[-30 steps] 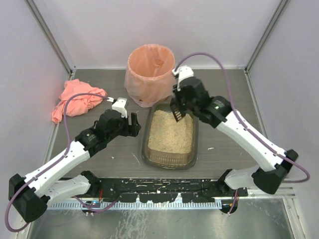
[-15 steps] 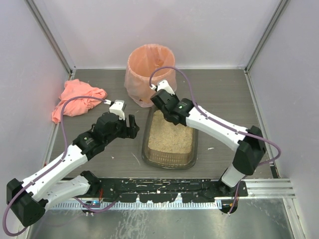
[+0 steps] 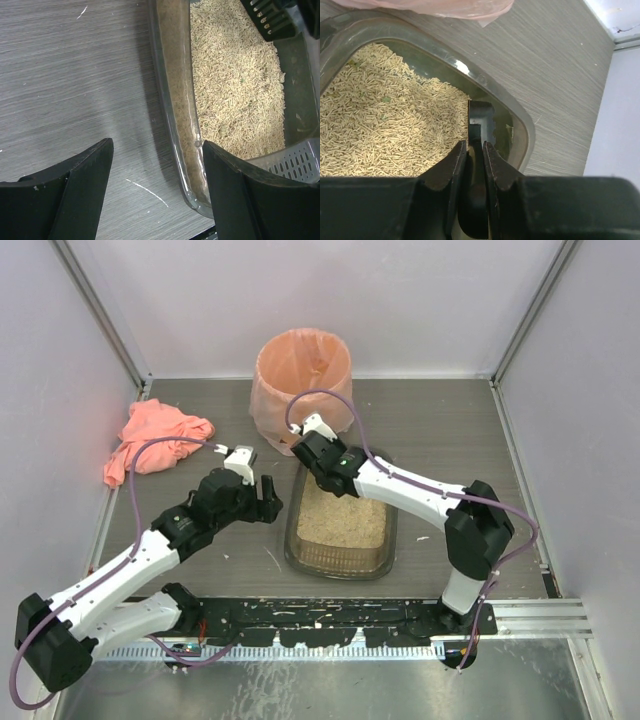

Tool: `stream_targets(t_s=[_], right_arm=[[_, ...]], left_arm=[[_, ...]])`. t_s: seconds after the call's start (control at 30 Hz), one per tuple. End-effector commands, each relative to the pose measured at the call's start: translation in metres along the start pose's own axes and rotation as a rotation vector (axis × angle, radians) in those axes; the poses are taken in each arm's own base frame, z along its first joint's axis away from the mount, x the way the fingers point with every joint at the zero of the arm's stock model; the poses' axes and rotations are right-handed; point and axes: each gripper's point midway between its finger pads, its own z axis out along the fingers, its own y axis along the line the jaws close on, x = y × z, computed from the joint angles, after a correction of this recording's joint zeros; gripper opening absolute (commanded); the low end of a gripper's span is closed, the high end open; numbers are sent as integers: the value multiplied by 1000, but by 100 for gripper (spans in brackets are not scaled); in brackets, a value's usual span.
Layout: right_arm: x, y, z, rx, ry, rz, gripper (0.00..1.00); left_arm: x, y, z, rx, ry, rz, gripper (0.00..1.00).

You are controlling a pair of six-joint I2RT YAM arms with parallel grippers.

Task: Clean the litter box

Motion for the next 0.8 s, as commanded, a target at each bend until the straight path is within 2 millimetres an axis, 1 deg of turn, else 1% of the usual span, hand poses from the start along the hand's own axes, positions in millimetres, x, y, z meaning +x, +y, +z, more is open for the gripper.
stream_targets(t_s=[0.0, 0.17, 0.3, 0.43, 0.53, 0.63, 0.77], right_arm=[[-10, 13, 2, -53, -38, 83, 1], [-12, 34, -5, -186, -41, 135, 1], [-20, 41, -20, -281, -71, 200, 1], [-29, 40, -33, -346, -98, 265, 1], [-31, 37, -37, -367, -102, 306, 1], [-31, 32, -36, -387, -99, 357, 1], [-26, 28, -28, -460, -79, 455, 1]], left_arm=[[-17, -9, -1, 44, -65, -17, 74], [-12, -10, 1, 49, -47, -14, 74], [-9, -11, 5, 55, -35, -16, 73], [-5, -15, 10, 73, -16, -19, 70], [-3, -17, 13, 81, -4, -18, 69], [-2, -17, 14, 83, 0, -19, 68], [0, -17, 16, 85, 8, -20, 68]])
